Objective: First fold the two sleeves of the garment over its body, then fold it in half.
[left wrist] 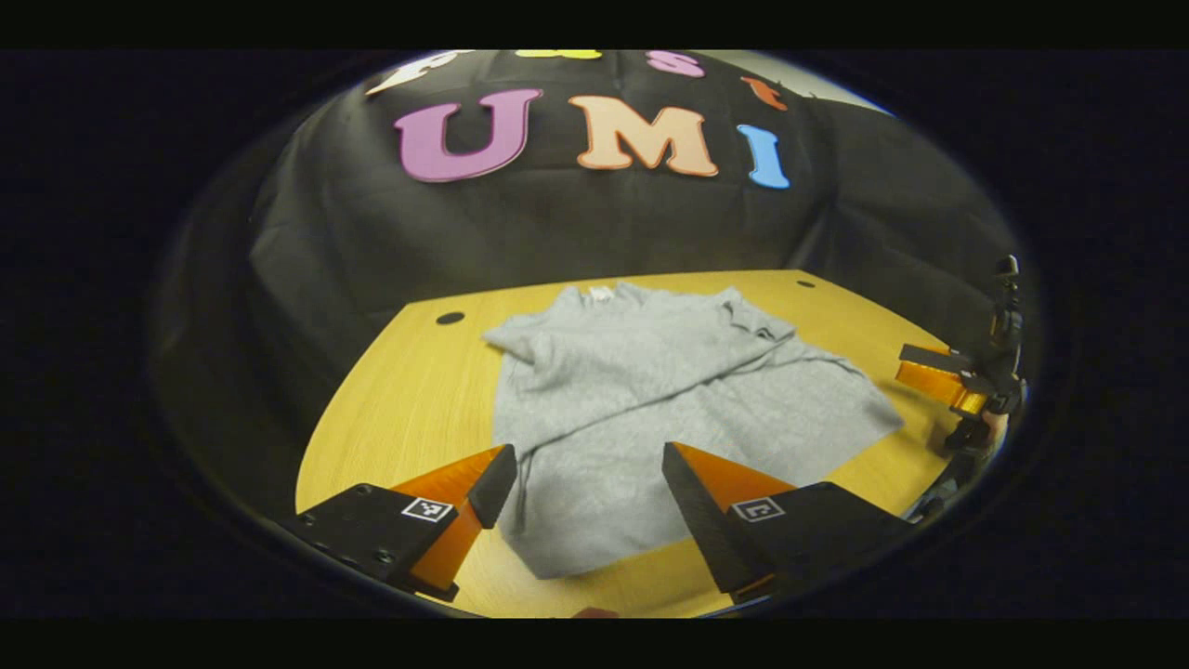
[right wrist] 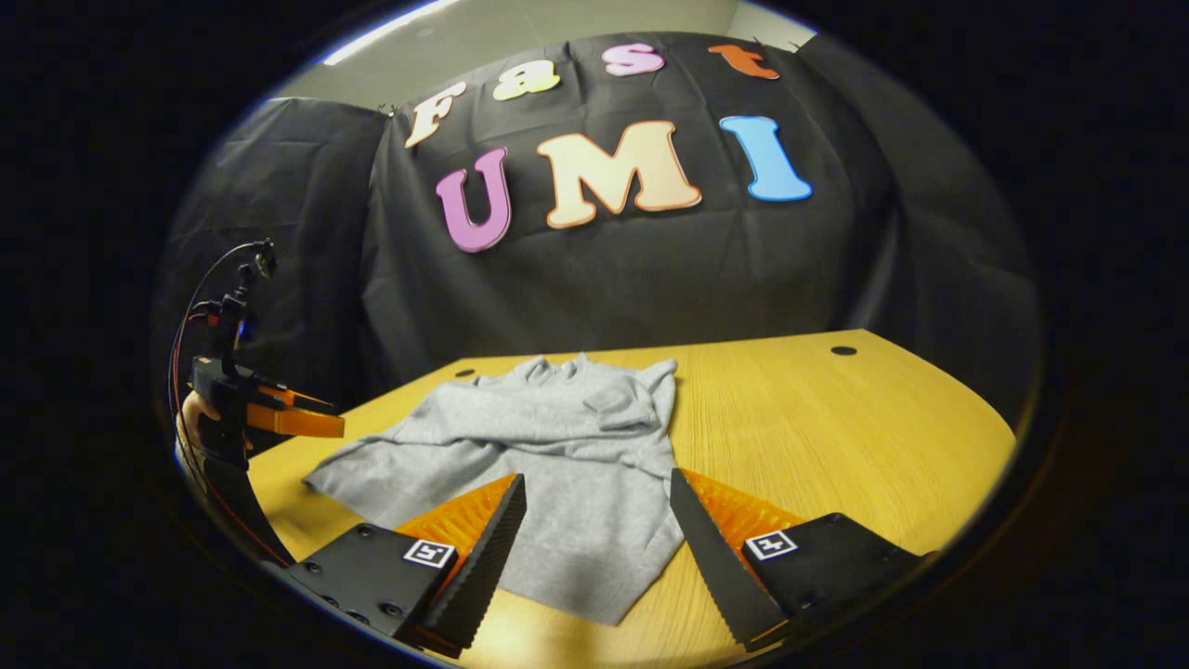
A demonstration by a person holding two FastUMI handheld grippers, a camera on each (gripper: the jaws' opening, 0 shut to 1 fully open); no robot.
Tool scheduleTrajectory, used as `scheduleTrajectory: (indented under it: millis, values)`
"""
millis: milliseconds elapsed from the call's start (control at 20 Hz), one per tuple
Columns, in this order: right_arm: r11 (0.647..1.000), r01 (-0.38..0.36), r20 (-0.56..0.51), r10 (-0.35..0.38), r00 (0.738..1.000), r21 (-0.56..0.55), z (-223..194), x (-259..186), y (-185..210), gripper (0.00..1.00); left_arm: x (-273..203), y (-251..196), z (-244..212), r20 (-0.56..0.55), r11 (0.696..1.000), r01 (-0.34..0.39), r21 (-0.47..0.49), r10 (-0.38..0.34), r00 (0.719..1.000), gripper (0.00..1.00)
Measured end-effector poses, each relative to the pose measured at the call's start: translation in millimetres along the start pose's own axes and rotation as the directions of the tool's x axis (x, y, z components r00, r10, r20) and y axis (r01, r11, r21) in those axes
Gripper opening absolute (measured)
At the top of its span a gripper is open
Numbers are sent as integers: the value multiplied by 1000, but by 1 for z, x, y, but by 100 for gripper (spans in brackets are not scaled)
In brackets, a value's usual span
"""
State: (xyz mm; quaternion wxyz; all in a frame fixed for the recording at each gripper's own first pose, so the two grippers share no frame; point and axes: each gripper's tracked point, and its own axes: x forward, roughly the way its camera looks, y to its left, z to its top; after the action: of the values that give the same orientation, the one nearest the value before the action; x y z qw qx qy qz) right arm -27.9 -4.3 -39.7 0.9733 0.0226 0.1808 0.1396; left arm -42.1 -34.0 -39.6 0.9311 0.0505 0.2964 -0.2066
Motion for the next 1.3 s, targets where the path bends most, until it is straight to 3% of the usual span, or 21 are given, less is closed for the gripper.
scheduleTrajectory:
  millis: [200, 350, 500, 650, 700, 1100, 1200, 1300]
  values:
    - [993, 7, -164, -27, 986, -120, -39, -1, 3, 98, 5, 11, -28, -62, 999, -27, 36, 29, 998, 93]
    - [994, -6, -249, -21, 968, -107, -55, -1, 6, 93, 5, 11, -42, -92, 998, -26, 53, 31, 995, 93]
    - [993, -1, -303, -35, 952, -117, -66, -1, 3, 98, 6, 10, -54, -129, 998, -29, 62, 37, 991, 90]
    - [991, -8, -320, -36, 947, -134, -67, 0, 3, 94, 11, 15, -62, -147, 997, -48, 67, 58, 987, 92]
    - [991, -9, -323, -35, 946, -135, -67, 0, 2, 98, 10, 14, -64, -153, 997, -52, 61, 61, 986, 92]
    - [995, -2, -325, -31, 945, -99, -70, 0, 2, 98, 12, 11, -67, -122, 999, -54, -7, 53, 991, 93]
    - [996, -24, -330, -6, 944, -89, -72, 0, 10, 92, 11, 10, -68, -111, 998, -51, -25, 48, 993, 94]
    - [994, -43, -330, 7, 944, -101, -72, 1, 15, 69, 12, 8, -67, -88, 999, -38, -28, 36, 995, 90]
